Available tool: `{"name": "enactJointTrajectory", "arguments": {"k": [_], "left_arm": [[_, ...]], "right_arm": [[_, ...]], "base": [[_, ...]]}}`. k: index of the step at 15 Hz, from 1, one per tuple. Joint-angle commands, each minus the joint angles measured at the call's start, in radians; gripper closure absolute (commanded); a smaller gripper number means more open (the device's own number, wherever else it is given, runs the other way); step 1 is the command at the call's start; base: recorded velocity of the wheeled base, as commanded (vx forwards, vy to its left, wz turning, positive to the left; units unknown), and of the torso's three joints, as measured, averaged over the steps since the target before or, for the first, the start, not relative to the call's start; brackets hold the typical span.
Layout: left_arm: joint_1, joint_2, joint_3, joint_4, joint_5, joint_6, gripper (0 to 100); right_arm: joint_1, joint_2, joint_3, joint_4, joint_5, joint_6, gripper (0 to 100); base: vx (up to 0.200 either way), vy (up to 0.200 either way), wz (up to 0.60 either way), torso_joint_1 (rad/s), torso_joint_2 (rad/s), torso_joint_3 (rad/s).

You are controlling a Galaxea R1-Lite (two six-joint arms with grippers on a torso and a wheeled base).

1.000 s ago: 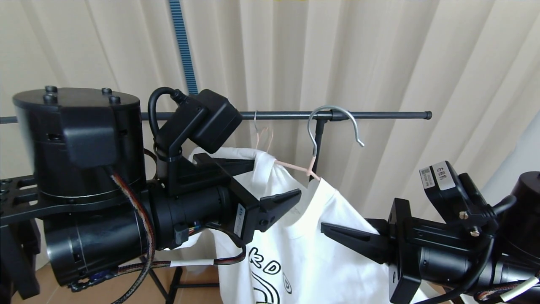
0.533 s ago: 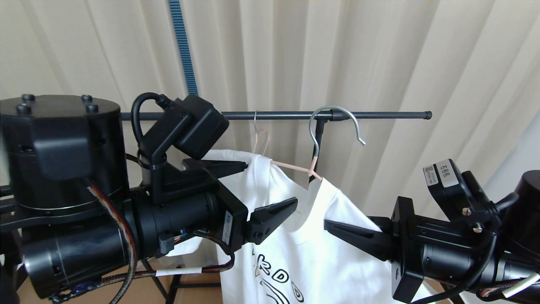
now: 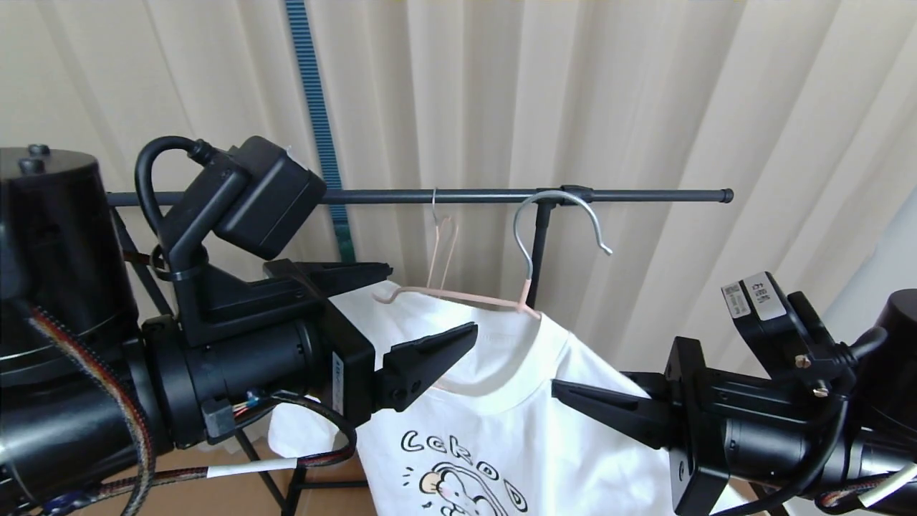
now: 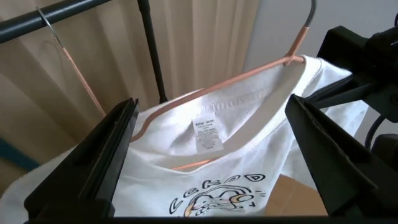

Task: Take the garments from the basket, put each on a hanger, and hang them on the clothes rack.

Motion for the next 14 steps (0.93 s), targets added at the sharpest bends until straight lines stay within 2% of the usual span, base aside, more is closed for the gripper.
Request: {"name": "enactJointTrajectory", "arguments": {"k": [1,4,6,8,10,11,13,14], "left_arm": [[0.001,-0.026,0.009,-0.001,0.000,0.001,0],[0.032,-0.066,0.015,0.002,-0.002,0.004,0],[0.099,-0.115,-0.008,0.095,-0.014,0.028,0],[0.178,-0.155,-0.069,0.247,-0.122,0.093,0],[0.231,-0.173,-0.113,0.362,-0.221,0.166,0],[0.277,-0.176,-0.166,0.493,-0.330,0.235,0],[0.311,-0.169,-0.224,0.641,-0.441,0.318,0],[0.311,-0.166,-0.232,0.684,-0.473,0.353,0]], "right_arm": [[-0.003,0.001,0.002,0.000,0.004,0.004,100],[-0.014,0.004,0.004,0.000,0.036,0.019,100],[-0.063,-0.002,0.012,0.000,0.119,0.026,100],[-0.100,-0.009,0.025,0.000,0.204,0.026,100],[-0.118,-0.016,0.033,0.000,0.252,0.026,100],[-0.123,-0.028,0.039,0.000,0.286,0.026,100],[-0.123,-0.045,0.054,0.000,0.321,0.024,100],[-0.123,-0.062,0.054,0.001,0.346,0.024,100]], "base": [[0.000,0.000,0.00,0.000,0.00,0.000],[0.000,0.000,0.00,0.000,0.00,0.000],[0.000,0.000,0.00,0.000,0.00,0.000],[0.000,0.000,0.00,0.000,0.00,0.000],[0.000,0.000,0.00,0.000,0.00,0.000],[0.000,0.000,0.00,0.000,0.00,0.000],[0.000,0.000,0.00,0.000,0.00,0.000],[0.000,0.000,0.00,0.000,0.00,0.000]]}}
